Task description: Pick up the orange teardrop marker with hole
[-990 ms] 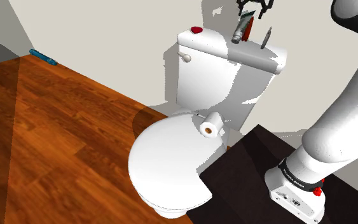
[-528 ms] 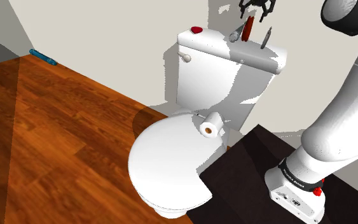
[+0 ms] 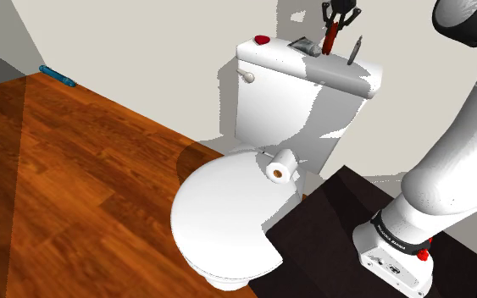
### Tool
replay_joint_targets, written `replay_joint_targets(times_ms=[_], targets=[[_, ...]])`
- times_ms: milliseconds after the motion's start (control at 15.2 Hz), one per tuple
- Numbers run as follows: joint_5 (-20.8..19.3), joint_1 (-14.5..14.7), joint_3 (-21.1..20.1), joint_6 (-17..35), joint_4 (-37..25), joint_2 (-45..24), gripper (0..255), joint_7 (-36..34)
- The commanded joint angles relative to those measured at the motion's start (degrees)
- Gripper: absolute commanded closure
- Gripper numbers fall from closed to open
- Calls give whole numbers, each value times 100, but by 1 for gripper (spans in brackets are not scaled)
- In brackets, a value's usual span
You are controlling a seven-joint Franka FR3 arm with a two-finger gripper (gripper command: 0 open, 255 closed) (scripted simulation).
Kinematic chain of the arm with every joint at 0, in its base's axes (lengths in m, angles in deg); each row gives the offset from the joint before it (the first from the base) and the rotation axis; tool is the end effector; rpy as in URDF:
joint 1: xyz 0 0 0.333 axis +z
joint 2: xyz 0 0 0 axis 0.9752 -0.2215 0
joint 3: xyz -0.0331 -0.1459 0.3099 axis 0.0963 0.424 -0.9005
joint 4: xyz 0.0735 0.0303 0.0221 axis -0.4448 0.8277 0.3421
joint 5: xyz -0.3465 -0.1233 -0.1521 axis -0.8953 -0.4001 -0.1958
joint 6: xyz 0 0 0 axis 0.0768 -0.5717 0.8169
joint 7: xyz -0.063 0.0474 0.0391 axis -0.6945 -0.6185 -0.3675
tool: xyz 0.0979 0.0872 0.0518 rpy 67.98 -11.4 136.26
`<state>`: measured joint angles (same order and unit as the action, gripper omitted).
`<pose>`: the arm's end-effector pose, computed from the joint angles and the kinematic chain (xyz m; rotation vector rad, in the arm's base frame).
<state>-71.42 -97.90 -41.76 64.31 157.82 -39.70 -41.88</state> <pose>0.5536 -0.2966 0.6124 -2.7302 1.4428 0.0520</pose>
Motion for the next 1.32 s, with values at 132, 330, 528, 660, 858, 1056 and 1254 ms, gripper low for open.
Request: replay_joint_targets(times_ms=[132,330,528,660,858,1056,1254], targets=[[2,1,-1,-1,4,-8,255,1],[0,0,0,-2,10,1,255,3],[25,-26,4,-295,-402,-120,255,-3],[46,-48,7,-503,-707,-219,255,-6],[85,-89,11,-839,-1224,-401,255,-13],[139,-148,12,-1222,-1848,-644,255,-22],[220,-241,7,-1698,-2682,-1004,255,-40]])
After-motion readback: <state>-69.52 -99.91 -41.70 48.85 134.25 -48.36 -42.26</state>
